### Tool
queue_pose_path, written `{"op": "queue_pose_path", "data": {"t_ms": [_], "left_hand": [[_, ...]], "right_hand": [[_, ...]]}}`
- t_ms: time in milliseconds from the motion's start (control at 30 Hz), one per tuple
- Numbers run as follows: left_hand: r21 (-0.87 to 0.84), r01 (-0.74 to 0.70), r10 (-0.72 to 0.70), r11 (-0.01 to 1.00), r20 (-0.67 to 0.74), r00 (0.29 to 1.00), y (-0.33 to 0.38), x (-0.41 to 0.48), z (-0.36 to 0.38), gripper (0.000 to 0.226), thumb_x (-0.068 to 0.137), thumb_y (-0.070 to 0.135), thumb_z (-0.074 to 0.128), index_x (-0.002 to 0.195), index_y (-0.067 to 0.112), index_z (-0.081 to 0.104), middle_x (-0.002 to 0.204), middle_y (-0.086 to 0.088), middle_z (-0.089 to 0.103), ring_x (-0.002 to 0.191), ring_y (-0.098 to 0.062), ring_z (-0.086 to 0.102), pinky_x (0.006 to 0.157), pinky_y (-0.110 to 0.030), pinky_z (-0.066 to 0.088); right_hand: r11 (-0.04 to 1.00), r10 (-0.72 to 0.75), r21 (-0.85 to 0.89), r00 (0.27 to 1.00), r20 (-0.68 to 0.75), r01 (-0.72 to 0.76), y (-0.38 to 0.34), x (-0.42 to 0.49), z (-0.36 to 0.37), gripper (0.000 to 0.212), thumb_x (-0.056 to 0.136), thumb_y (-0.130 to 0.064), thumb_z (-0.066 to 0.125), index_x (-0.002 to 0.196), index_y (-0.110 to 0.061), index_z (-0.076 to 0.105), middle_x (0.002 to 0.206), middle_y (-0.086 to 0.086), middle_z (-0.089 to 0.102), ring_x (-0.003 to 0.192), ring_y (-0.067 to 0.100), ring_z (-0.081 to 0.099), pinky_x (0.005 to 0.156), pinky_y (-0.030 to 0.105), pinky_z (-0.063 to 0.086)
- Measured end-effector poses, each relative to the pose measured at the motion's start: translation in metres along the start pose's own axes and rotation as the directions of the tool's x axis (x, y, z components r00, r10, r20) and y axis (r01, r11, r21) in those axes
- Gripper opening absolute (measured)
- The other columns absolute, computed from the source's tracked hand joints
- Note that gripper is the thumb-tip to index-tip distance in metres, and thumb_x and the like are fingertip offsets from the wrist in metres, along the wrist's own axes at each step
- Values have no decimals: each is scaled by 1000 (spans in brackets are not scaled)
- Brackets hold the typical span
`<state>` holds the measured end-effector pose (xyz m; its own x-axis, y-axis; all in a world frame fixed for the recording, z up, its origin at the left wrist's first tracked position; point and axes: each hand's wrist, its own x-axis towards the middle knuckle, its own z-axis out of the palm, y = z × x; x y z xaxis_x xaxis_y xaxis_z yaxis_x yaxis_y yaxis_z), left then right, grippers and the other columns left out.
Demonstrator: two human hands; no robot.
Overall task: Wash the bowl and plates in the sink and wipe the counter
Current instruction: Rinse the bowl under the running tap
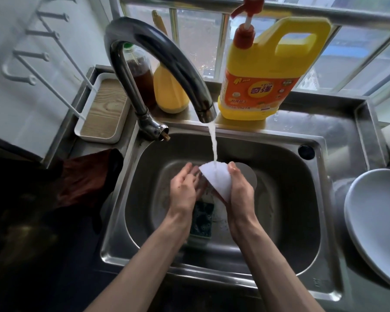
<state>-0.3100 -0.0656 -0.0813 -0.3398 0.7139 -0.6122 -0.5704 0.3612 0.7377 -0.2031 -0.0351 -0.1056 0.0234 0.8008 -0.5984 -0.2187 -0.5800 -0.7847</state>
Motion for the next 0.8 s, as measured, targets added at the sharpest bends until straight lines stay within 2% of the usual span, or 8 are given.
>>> {"op": "queue_pose_path", "data": {"t_ms": [67, 133, 267, 333, 433, 600, 700, 800], "left_hand": [[56, -83, 81, 995, 23, 996, -8, 0, -3, 34, 104, 22, 59, 134, 5, 64, 125, -11, 73, 118, -25, 69, 106, -45, 53], [200, -199, 212, 959, -45, 976, -14, 4, -6, 30, 94, 29, 74, 117, 9, 76, 111, -7, 78, 108, -24, 74, 100, -47, 57], [323, -244, 301, 914, -140, 943, -7, 4, 7, 12, 83, 24, 86, 92, 16, 83, 85, 0, 80, 84, -18, 78, 86, -42, 63], [342, -212, 273, 915, -141, 952, -1, -3, 19, 22, 85, 37, 83, 87, 16, 80, 80, 0, 79, 79, -17, 77, 80, -41, 64], [201, -22, 38, 979, -77, 996, 1, -11, 31, 43, 96, 54, 63, 99, 13, 75, 94, -10, 78, 85, -24, 77, 71, -37, 64], [-7, 32, -32, 999, 77, 997, 7, -12, 14, 29, 103, 33, 58, 111, 10, 73, 106, -14, 76, 87, -25, 73, 67, -37, 61], [36, 15, -20, 999, 124, 992, 16, -12, -7, 34, 104, 34, 55, 117, 7, 71, 105, -17, 76, 83, -24, 73, 63, -36, 61], [103, -28, 2, 994, 241, 970, 11, -23, -18, 36, 101, 35, 56, 124, 11, 69, 114, -18, 75, 96, -27, 72, 77, -41, 59]], "right_hand": [[999, -36, 14, 999, -30, 37, -1, -1, -2, 51, 86, -57, 69, 113, -14, 76, 108, 13, 77, 104, 34, 74, 94, 58, 59], [998, -52, 16, 996, -75, 53, -2, -4, -4, 55, 80, -64, 71, 109, -18, 77, 108, 14, 76, 102, 37, 73, 88, 63, 59], [996, -52, 64, 994, -101, 58, -8, -7, -12, 38, 95, -55, 65, 110, -21, 74, 108, 19, 74, 93, 38, 74, 78, 54, 64], [994, -69, 73, 991, -116, 77, -10, -6, -15, 42, 96, -56, 63, 117, -20, 71, 110, 19, 74, 95, 39, 75, 78, 54, 64], [987, -157, 13, 984, -86, 159, -12, -8, -11, 51, 89, -64, 64, 122, -25, 67, 118, 15, 71, 104, 38, 72, 84, 59, 62], [948, -229, -179, 954, 194, 264, -6, -17, -10, 61, 93, -60, 63, 147, -33, 51, 134, -13, 58, 117, 12, 65, 91, 35, 61], [930, -223, -222, 931, 289, 292, -4, -20, -8, 55, 91, -52, 72, 138, -33, 51, 128, -14, 57, 111, 9, 64, 74, 22, 59], [883, -290, -324, 938, 192, 340, -3, -22, 8, 36, 92, -51, 68, 120, -32, 57, 119, -10, 55, 106, 7, 61, 71, 20, 54]]}}
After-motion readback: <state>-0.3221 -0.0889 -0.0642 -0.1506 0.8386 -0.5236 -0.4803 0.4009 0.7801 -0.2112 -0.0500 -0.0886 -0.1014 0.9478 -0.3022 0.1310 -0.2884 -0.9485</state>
